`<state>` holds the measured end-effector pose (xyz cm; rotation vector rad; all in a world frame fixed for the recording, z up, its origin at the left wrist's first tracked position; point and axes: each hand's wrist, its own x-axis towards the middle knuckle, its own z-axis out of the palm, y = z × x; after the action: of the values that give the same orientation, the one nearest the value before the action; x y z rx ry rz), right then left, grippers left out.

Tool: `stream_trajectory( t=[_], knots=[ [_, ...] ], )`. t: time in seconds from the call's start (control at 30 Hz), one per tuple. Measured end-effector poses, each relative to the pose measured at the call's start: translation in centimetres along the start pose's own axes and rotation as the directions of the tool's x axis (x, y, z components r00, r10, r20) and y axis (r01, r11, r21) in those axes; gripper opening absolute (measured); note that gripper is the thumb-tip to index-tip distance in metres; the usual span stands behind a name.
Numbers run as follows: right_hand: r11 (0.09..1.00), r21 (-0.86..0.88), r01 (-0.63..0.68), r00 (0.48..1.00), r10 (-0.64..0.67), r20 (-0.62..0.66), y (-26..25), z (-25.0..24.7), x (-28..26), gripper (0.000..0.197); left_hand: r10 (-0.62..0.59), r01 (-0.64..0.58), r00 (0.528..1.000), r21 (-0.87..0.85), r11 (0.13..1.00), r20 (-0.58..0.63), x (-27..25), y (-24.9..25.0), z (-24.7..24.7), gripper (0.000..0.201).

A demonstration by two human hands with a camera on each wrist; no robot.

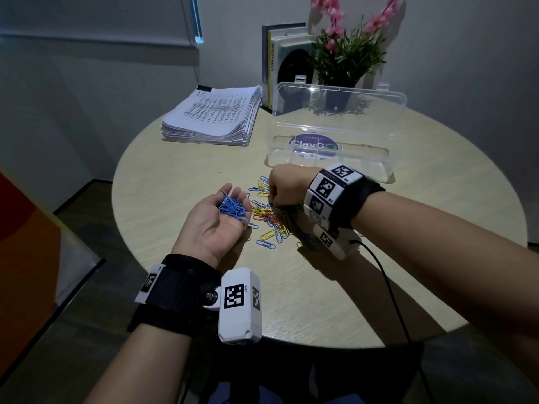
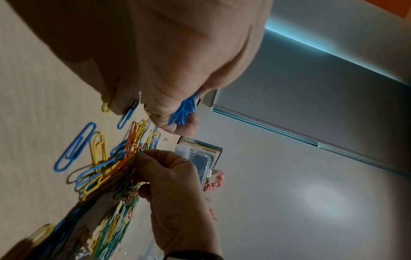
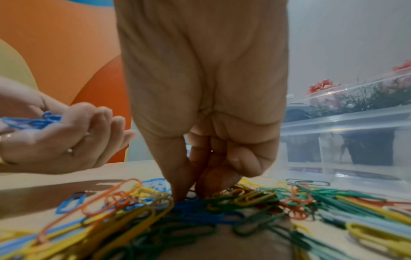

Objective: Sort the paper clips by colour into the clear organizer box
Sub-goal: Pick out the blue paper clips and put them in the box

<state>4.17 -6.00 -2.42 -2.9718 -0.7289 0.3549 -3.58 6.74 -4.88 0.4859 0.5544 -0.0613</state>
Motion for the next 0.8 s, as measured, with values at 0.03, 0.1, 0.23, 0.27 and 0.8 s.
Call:
stream_trajectory(
  t=[0.03,0.1,0.23,0.27,0.8],
  knots=[
    [1.0,-0.009,-0.004,1.0,0.004,-0.006,0.0,-0.1,0.0,0.026,0.003,-0.003,1.0,0.002,1.0,-0.003,0.0,0.0,0.0,0.027],
    [1.0,-0.015,0.0,1.0,0.0,-0.009,0.1,-0.2,-0.2,0.024,0.004,-0.004,1.0,0.002,1.0,-0.007,0.0,0.0,0.0,0.027],
    [1.0,0.031,0.003,1.0,-0.003,0.013,0.5,-0.3,-0.4,0.022,-0.015,0.015,1.0,-0.002,1.0,-0.009,-0.3,0.2,-0.1,0.024],
    [0.998,0.069,-0.005,1.0,0.005,0.009,0.4,-0.5,-0.4,0.022,-0.022,0.022,1.0,-0.002,1.0,-0.009,-0.4,0.3,-0.1,0.022],
    [0.993,-0.057,0.105,0.99,-0.099,0.099,-4.5,1.0,-1.2,0.025,0.032,-0.032,0.999,-0.013,0.999,-0.038,-1.9,2.5,-1.2,0.021]
  ],
)
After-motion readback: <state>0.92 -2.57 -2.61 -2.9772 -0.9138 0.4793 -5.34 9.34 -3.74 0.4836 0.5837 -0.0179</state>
